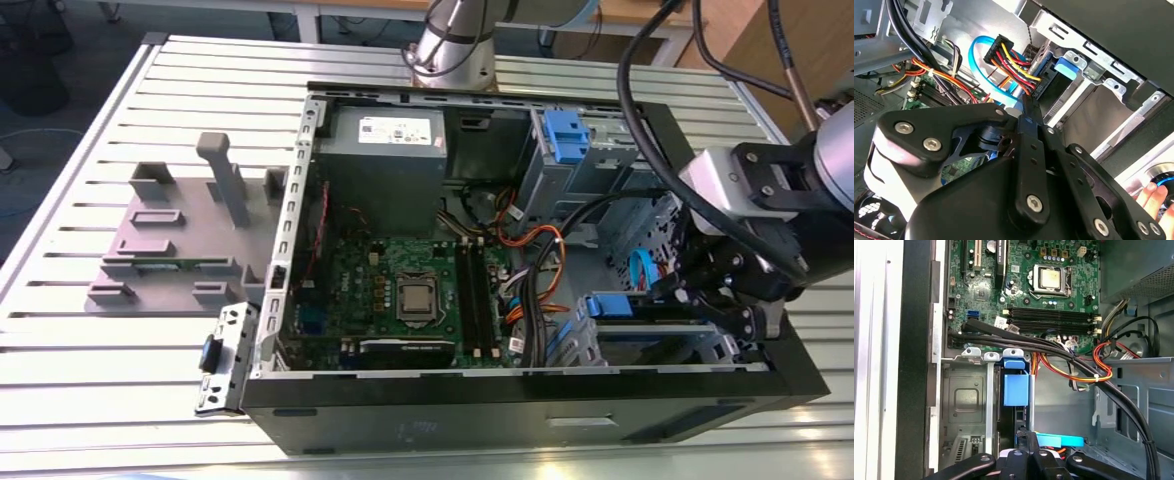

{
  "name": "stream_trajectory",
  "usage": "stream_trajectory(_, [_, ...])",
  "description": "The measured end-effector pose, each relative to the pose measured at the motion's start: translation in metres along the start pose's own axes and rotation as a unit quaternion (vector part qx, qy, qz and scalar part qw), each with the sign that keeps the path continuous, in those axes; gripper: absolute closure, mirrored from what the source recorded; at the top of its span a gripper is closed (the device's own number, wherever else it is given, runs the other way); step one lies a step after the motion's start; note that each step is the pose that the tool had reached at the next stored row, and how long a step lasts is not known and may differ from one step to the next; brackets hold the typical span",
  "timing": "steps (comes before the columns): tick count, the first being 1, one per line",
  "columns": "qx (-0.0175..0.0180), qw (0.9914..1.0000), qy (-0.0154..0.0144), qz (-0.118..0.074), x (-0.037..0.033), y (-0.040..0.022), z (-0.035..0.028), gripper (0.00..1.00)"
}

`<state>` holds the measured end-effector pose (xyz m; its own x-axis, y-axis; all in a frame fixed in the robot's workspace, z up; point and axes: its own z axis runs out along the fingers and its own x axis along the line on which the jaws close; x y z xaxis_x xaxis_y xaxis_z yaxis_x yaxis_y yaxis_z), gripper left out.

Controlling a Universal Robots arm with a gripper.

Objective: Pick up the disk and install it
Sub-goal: 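Insert the second disk wire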

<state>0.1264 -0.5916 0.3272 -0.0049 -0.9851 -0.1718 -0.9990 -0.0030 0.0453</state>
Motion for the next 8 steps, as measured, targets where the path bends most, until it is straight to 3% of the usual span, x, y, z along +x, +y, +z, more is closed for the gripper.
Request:
stream_trajectory(5, [0.0,1.0,-0.0028,0.0,-0.0005,-0.0008,-0.0043,0.89])
stream_trajectory(8, [-0.0001,1.0,-0.0016,0.0,-0.0018,-0.0024,-0.0121,0.89])
